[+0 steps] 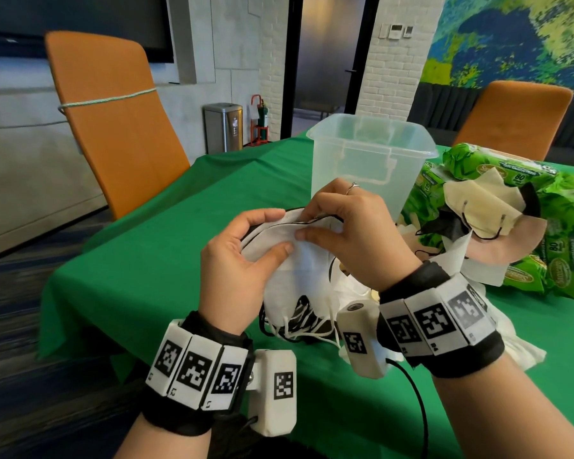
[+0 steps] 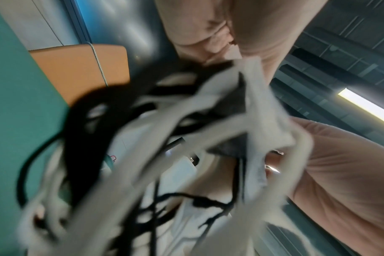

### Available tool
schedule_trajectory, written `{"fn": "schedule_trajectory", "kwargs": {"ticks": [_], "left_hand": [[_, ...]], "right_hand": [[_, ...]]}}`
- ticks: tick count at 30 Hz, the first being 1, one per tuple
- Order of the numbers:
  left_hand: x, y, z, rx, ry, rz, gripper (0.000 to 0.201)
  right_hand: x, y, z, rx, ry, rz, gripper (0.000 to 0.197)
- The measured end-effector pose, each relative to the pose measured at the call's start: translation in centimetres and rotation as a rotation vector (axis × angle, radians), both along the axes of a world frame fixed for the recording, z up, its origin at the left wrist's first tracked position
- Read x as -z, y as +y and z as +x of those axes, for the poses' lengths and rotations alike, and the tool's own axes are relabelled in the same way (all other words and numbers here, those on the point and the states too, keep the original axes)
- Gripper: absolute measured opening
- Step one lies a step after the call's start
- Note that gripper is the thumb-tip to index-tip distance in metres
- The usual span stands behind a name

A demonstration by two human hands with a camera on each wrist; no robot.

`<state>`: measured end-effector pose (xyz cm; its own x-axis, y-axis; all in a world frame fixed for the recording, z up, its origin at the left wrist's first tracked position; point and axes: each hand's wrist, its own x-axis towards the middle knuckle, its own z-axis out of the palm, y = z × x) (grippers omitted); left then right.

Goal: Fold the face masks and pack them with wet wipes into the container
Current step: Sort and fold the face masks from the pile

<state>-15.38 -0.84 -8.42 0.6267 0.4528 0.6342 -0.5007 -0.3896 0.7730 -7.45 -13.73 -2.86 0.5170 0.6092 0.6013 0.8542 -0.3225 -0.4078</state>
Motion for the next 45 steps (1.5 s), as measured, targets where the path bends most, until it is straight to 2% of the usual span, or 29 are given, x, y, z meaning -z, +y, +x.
{"fn": "schedule_trajectory", "kwargs": {"ticks": [7,10,14,16,19,21,23,25,32,36,40,45], "left_hand": [[-0.1,-0.4,-0.1,0.067,0.017,-0.005,0.028],[0.0,-0.5,0.0,0.070,0.024,-0.026,0.027],[0.1,-0.3,0.1,0.038,0.012,-0.045,0.015],[0.0,-0.1,0.1,0.017,-0.005,-0.076,0.011],[0.1,0.1,0.3,0.002,-0.033,-0.159,0.022],[0.2,0.3,0.4,-0.005,-0.041,-0.198,0.023],[0.2,0.4,0.4,-0.002,-0.037,-0.213,0.015],[0.2,0.5,0.4,0.007,-0.020,-0.195,0.007],[0.6,1.3,0.4,-0.064,0.043,-0.105,0.021],[0.3,1.4,0.2,-0.027,0.095,-0.045,0.031],[-0.1,1.2,-0.2,0.060,0.087,-0.037,0.025],[-0.3,1.1,-0.3,0.081,0.065,0.018,0.023]], "right_hand": [[-0.6,0.1,-0.2,-0.058,0.216,0.005,0.007],[-0.4,0.2,0.0,-0.067,0.281,0.048,0.010],[-0.3,0.2,0.0,-0.092,0.321,0.109,0.003],[0.0,0.1,0.1,-0.102,0.348,0.178,0.016],[0.5,-0.2,0.3,-0.090,0.438,0.238,0.046],[0.6,-0.4,0.2,-0.106,0.556,0.237,0.050],[0.7,-0.5,0.1,-0.117,0.620,0.252,0.040],[0.7,-0.5,0.1,-0.105,0.593,0.272,0.032],[1.0,-0.3,0.0,-0.063,0.561,0.338,0.018],[1.2,-0.1,0.1,-0.045,0.528,0.300,0.020],[0.9,-0.1,0.1,-0.016,0.530,0.288,0.021],[0.7,-0.3,-0.2,0.012,0.509,0.265,0.025]]}}
